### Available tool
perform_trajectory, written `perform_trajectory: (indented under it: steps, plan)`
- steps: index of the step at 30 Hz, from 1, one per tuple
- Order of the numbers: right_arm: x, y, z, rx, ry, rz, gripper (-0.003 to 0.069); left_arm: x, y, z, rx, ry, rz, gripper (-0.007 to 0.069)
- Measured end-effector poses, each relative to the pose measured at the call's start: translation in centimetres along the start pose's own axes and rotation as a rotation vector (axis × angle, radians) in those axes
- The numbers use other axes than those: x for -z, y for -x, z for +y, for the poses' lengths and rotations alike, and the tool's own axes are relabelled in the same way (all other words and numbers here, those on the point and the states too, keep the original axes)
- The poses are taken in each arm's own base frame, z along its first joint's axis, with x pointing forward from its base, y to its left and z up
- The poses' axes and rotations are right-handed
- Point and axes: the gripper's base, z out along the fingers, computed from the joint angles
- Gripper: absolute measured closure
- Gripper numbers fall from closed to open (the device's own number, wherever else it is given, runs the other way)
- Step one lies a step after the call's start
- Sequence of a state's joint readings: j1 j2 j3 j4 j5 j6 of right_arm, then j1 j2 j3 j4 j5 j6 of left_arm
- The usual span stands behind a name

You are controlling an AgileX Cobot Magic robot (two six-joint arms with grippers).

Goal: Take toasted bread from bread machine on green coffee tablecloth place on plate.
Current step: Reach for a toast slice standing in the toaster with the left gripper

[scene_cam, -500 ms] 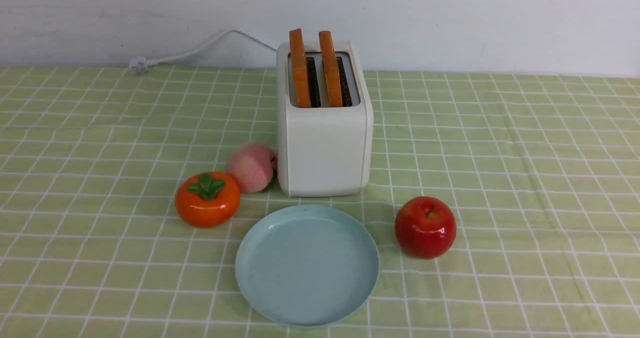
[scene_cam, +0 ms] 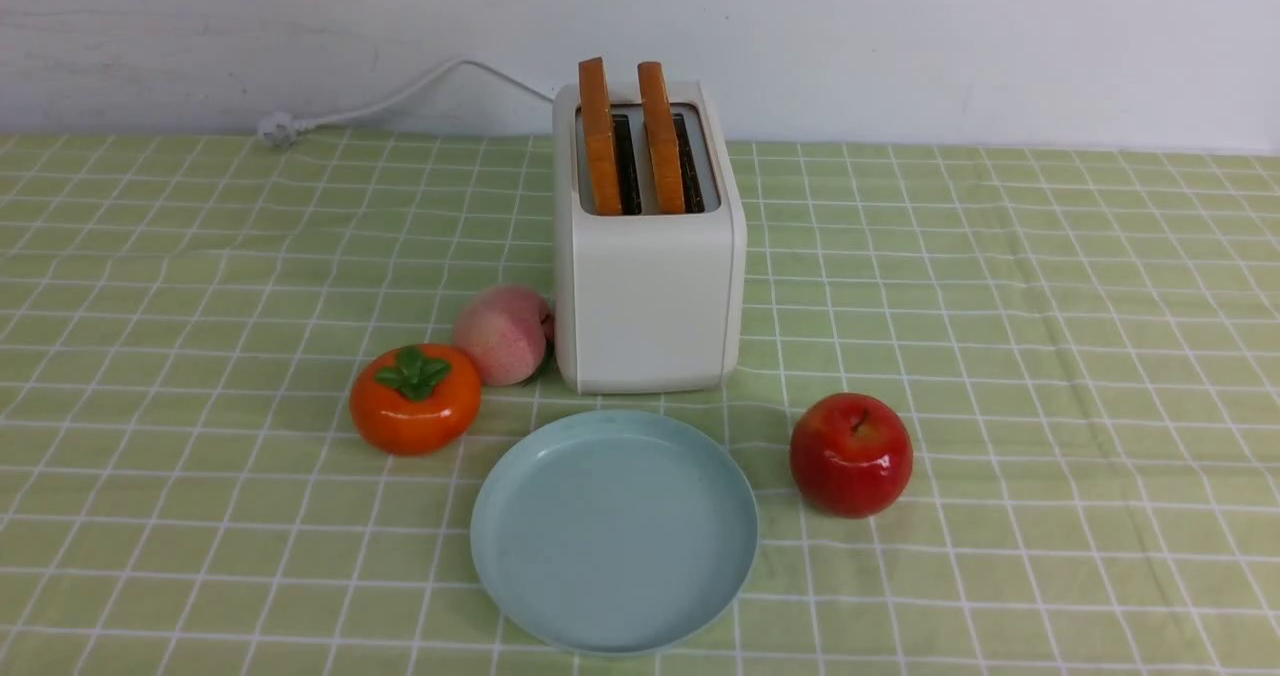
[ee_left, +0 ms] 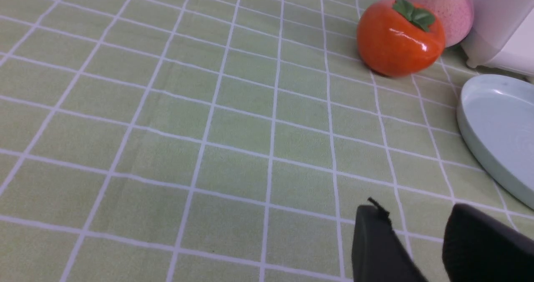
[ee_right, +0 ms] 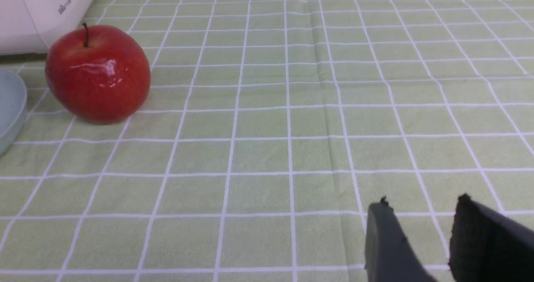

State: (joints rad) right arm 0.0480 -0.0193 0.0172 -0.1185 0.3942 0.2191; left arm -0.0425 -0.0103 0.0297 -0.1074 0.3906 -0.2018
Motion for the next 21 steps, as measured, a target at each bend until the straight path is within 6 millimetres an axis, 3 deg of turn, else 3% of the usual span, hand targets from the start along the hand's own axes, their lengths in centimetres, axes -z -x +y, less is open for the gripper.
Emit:
perform_trajectory:
  steps: [15, 18, 21]
  plan:
    - [0.0, 0.0, 0.0, 0.000, 0.000, 0.000, 0.0419, 0.0, 0.4, -0.1, -0.001, -0.009, -0.047, 0.0386]
    - [0.0, 0.0, 0.0, 0.000, 0.000, 0.000, 0.0419, 0.1, 1.0, -0.2, 0.014, -0.026, -0.106, 0.0386]
    - [0.0, 0.0, 0.0, 0.000, 0.000, 0.000, 0.0419, 0.3, 2.2, -0.6, 0.148, -0.084, -0.234, 0.0386]
